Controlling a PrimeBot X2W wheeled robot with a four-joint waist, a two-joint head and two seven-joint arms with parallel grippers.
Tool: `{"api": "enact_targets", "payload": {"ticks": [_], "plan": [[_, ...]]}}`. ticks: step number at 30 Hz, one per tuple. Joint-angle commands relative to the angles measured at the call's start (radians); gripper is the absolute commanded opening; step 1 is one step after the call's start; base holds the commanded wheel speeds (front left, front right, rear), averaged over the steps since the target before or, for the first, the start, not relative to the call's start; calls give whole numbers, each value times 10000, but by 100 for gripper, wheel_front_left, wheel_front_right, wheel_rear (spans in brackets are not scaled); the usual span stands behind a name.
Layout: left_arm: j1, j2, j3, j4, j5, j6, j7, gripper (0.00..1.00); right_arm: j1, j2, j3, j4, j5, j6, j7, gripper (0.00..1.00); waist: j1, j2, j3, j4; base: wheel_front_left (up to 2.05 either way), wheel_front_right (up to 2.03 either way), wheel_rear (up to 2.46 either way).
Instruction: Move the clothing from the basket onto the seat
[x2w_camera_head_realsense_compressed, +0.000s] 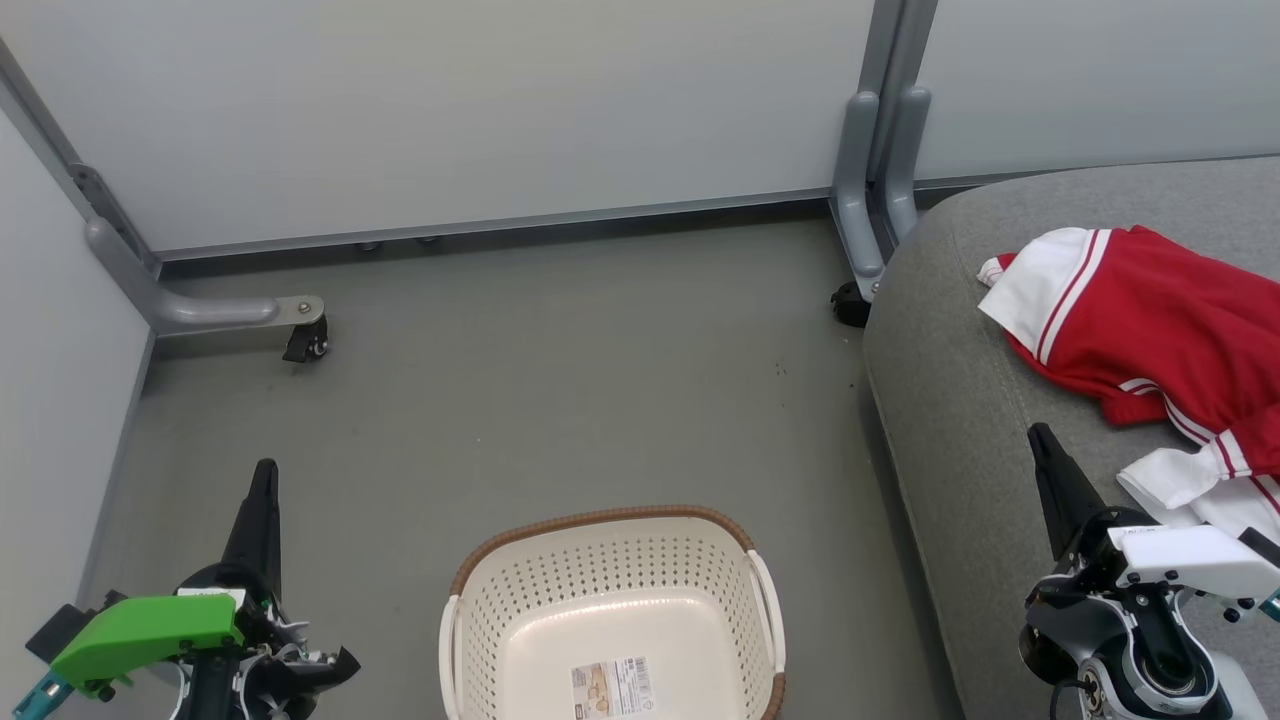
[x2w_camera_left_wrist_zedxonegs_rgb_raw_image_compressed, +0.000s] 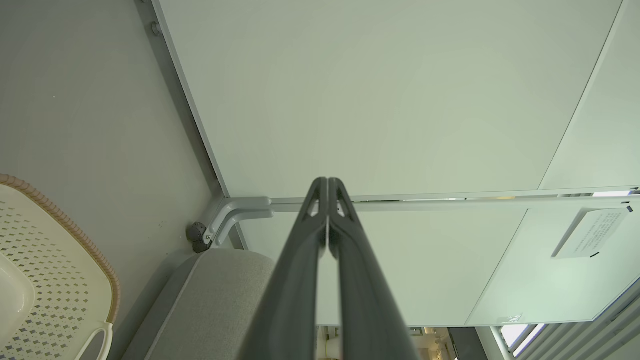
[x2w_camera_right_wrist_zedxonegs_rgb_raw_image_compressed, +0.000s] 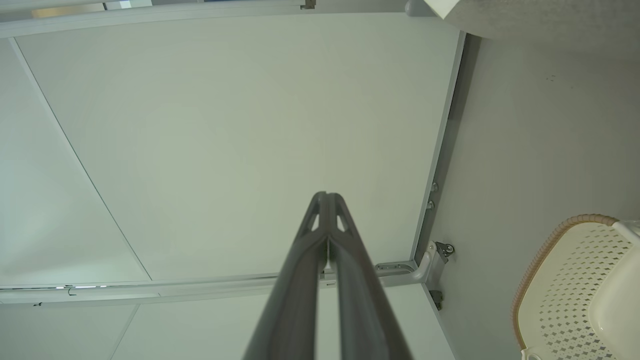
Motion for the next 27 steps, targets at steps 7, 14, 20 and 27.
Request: {"api": "enact_targets", "payload": {"ticks": [7, 14, 20, 27], "plan": [[-150, 3, 56, 20, 30, -53, 19, 0, -79, -9, -21, 26, -70, 4, 50, 0, 0, 0, 0, 0, 0, 0, 0], [-151, -2, 62, 20, 40, -53, 28, 0, -80, -6, -28, 27, -80, 4, 61, 0, 0, 0, 0, 0, 0, 0, 0], [-151, -4, 67, 20, 47, -53, 23, 0, -81, 0, -36, 26, -87, 4, 68, 0, 0, 0, 0, 0, 0, 0, 0], [-152, -8, 73, 21, 55, -53, 31, 0, -81, 4, -42, 27, -75, 4, 75, 0, 0, 0, 0, 0, 0, 0, 0]]}}
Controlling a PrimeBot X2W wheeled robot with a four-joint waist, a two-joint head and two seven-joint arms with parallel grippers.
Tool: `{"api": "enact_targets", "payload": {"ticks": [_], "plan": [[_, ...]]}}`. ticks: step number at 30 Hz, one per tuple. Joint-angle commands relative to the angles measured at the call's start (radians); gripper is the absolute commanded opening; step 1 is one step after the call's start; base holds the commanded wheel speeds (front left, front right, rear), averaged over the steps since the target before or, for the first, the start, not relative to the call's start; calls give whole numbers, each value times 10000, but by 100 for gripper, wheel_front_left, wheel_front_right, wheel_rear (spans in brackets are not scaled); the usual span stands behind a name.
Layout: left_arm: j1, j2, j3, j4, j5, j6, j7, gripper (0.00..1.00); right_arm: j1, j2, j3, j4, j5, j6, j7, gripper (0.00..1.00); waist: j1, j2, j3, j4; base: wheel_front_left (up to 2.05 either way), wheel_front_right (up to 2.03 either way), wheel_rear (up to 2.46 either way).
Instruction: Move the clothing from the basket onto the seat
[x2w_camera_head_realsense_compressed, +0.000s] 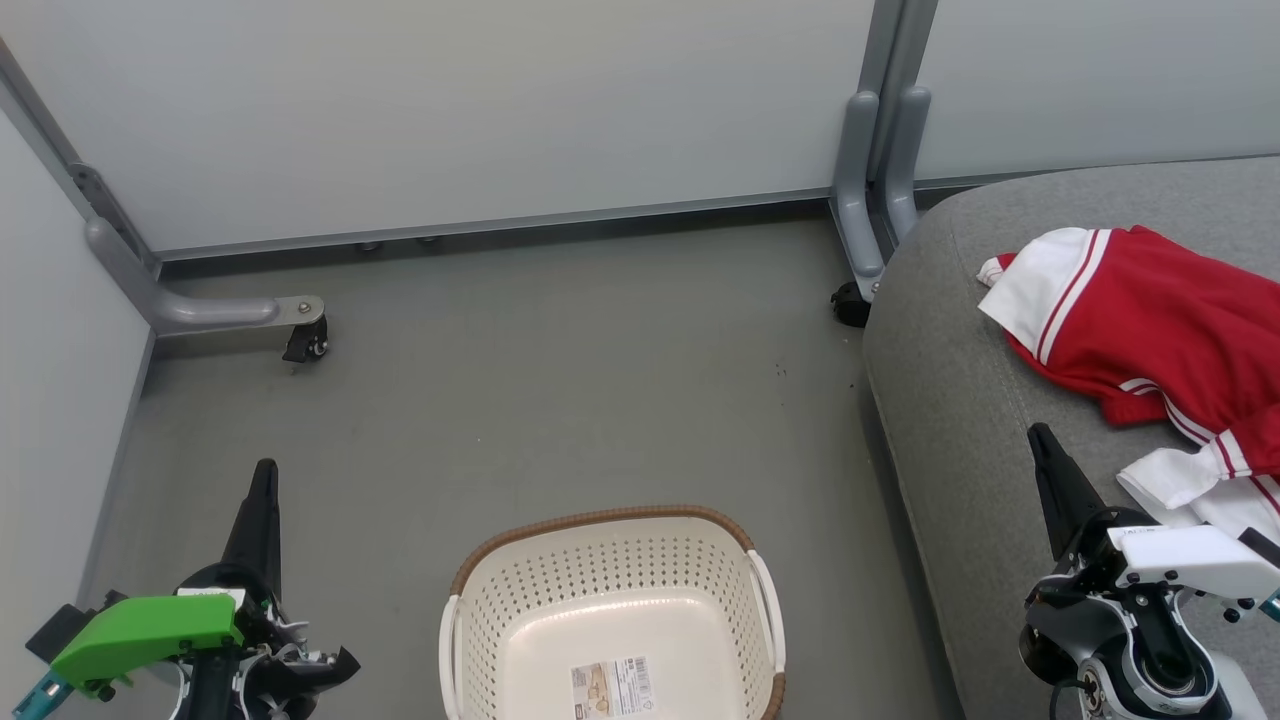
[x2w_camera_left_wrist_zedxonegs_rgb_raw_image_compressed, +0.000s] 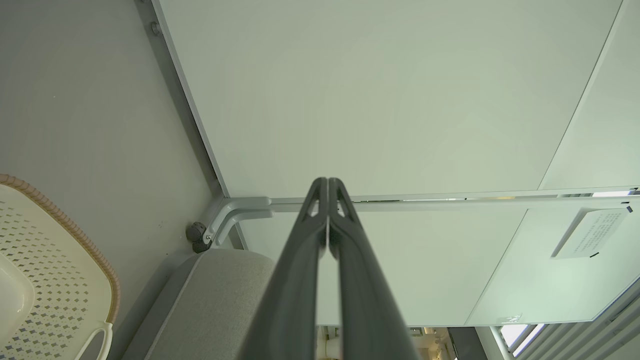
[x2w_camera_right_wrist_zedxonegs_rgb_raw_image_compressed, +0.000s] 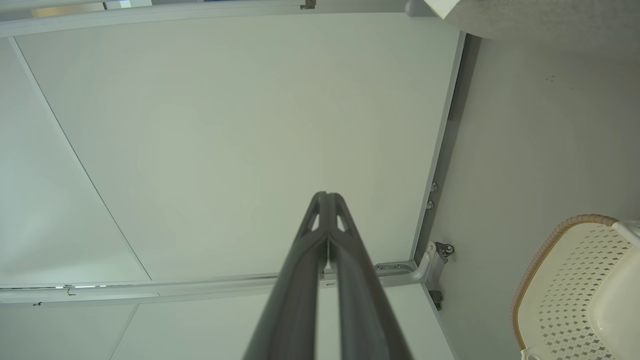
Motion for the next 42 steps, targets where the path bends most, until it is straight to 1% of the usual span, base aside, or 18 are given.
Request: {"api": "enact_targets", "payload": {"ticks": [1, 42], "plan": [[-149, 10, 46, 21, 45, -53, 4, 0, -79, -17, -15, 25, -32, 4, 50, 0, 0, 0, 0, 0, 0, 0, 0], [-152, -10, 66, 20, 69, -53, 31, 0, -83, 4, -42, 26, -60, 4, 56, 0, 0, 0, 0, 0, 0, 0, 0]]}}
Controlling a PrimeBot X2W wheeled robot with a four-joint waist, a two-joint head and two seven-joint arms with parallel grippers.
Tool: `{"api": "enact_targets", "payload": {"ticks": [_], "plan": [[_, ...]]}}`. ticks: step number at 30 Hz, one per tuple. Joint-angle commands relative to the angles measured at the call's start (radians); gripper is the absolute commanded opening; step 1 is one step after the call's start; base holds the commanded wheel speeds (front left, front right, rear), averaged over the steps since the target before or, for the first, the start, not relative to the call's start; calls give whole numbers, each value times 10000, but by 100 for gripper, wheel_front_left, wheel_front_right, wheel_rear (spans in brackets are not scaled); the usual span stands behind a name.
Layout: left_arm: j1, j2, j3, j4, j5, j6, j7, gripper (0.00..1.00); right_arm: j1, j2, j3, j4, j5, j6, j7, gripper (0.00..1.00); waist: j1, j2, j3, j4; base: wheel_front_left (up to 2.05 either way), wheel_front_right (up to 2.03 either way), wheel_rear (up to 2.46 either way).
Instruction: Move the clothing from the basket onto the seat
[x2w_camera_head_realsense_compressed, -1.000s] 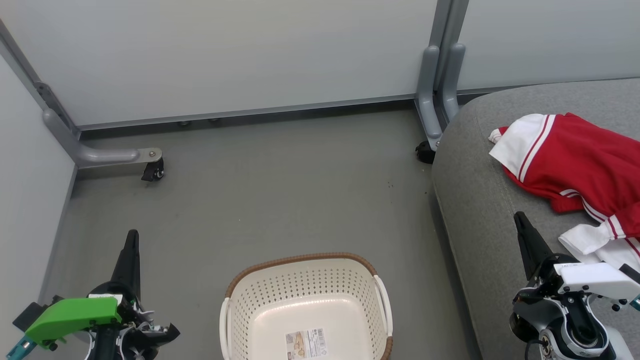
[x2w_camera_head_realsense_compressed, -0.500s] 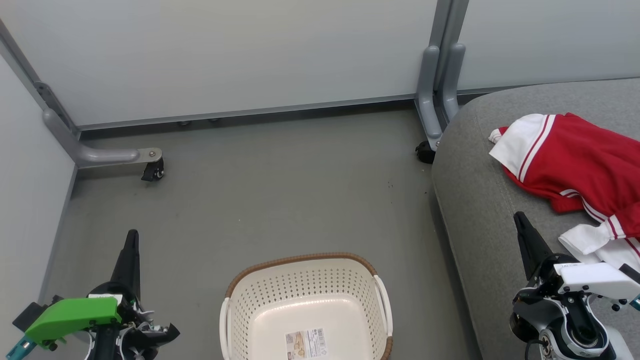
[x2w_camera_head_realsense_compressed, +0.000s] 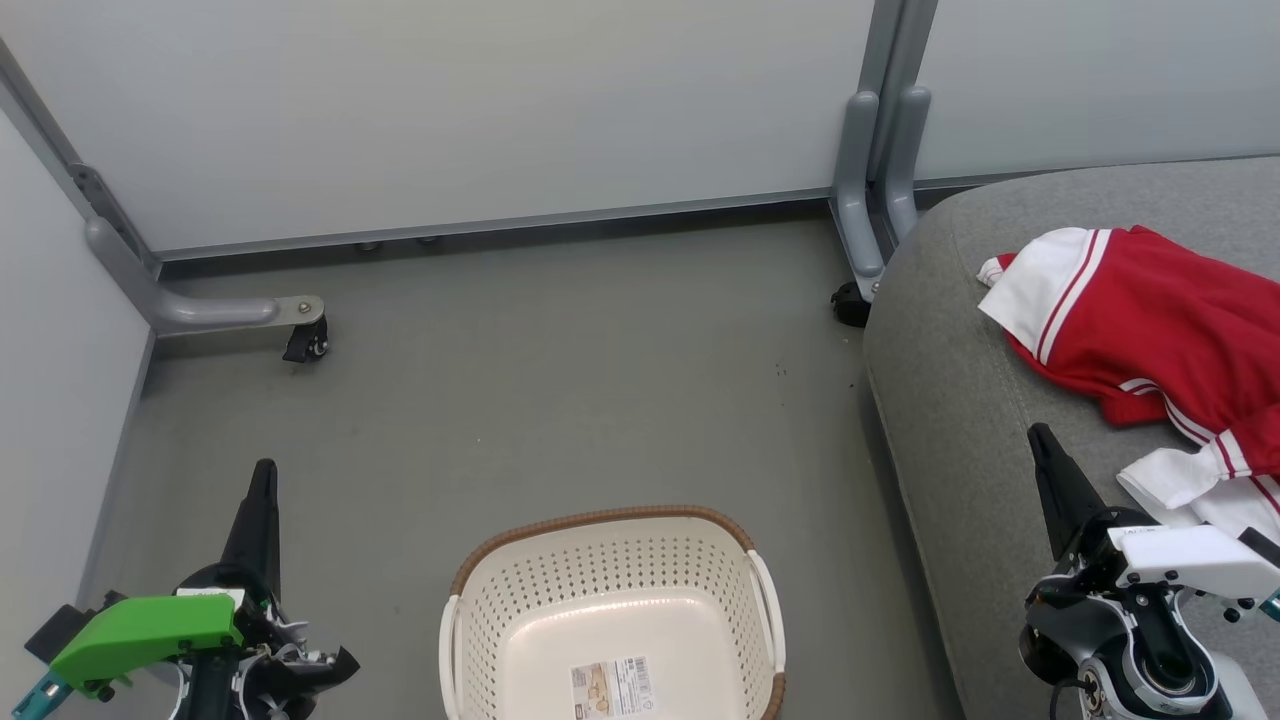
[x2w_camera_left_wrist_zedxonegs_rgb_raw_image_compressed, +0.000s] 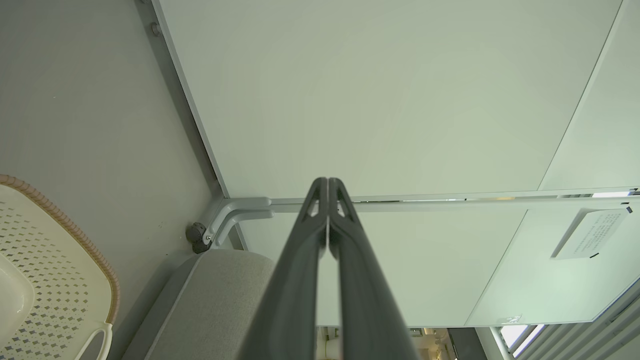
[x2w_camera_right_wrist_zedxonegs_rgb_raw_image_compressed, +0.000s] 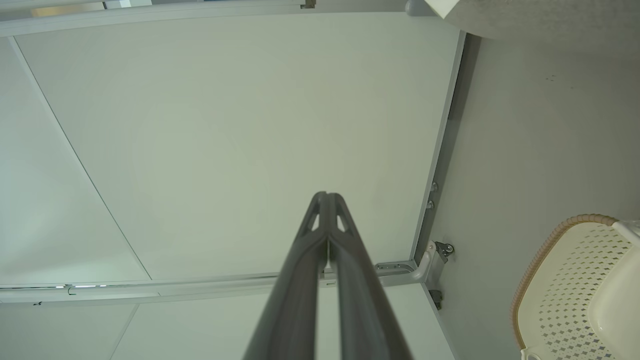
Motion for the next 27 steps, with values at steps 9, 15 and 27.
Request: {"api": "enact_targets", "payload": {"ticks": [9, 15, 27], "plan": [[-151, 3, 35, 19, 49, -53, 24, 0, -82, -6, -18, 24, -43, 4, 20, 0, 0, 0, 0, 0, 0, 0, 0], [-152, 0, 37, 19, 53, -54, 27, 0, -82, -5, -21, 24, -47, 4, 23, 0, 0, 0, 0, 0, 0, 0, 0], [-152, -3, 41, 19, 57, -54, 32, 0, -82, -1, -24, 25, -51, 4, 29, 0, 0, 0, 0, 0, 0, 0, 0]]}}
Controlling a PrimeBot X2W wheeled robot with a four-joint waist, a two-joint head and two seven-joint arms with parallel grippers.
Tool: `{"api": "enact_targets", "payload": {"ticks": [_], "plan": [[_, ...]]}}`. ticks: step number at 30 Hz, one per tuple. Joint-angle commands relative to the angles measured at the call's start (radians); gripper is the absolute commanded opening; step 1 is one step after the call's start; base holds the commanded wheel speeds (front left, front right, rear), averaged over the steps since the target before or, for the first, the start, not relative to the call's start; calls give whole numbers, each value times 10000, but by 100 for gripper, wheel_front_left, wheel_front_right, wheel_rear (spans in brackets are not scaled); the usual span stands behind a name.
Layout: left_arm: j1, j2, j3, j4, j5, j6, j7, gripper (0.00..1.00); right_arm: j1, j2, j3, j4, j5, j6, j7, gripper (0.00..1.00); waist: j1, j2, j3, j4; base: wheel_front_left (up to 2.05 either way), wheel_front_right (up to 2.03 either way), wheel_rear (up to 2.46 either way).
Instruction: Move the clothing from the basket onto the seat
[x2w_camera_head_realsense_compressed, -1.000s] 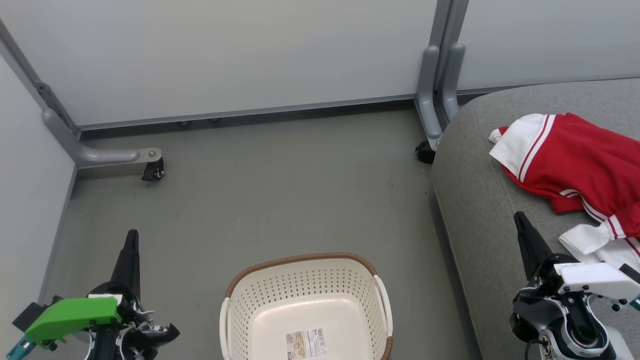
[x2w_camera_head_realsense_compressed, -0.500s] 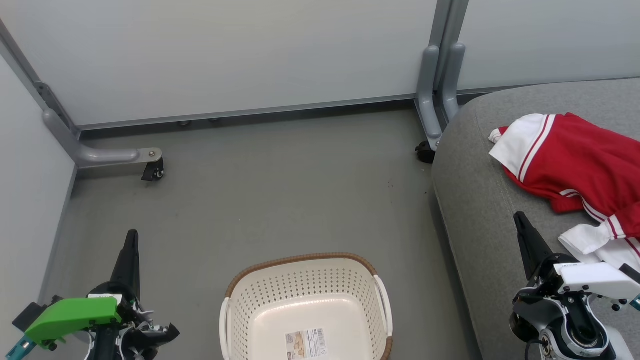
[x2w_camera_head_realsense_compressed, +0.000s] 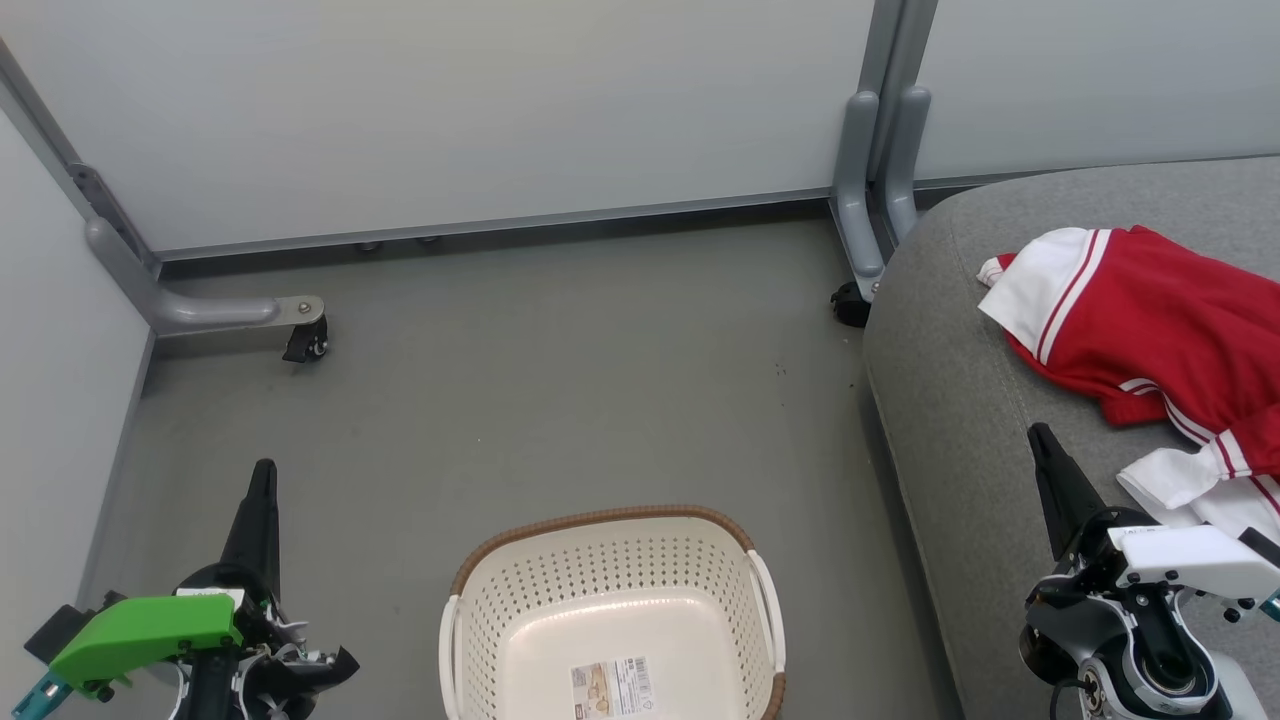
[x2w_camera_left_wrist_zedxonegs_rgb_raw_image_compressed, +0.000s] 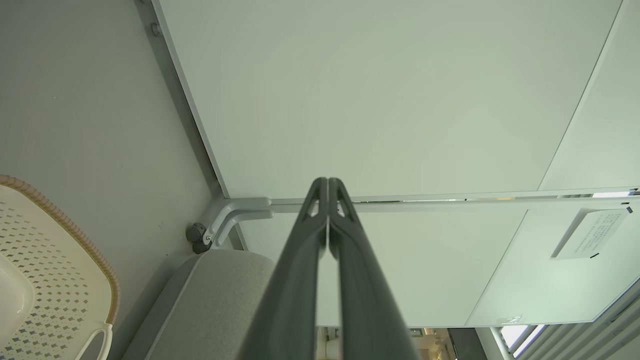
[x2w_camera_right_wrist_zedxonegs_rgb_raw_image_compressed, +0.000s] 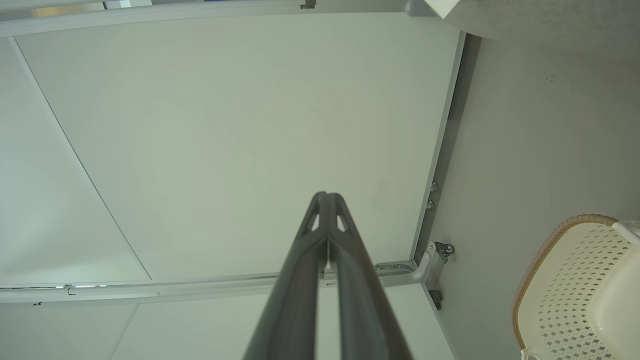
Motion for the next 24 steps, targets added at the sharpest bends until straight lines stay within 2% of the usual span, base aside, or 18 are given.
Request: {"api": "enact_targets", "payload": {"ticks": [1, 24], "plan": [[-151, 1, 27, 19, 46, -54, 32, 0, -81, -7, -15, 25, -40, 4, 29, 0, 0, 0, 0, 0, 0, 0, 0], [-152, -3, 32, 19, 54, -54, 39, 0, -83, -3, -22, 25, -49, 4, 36, 0, 0, 0, 0, 0, 0, 0, 0]]}}
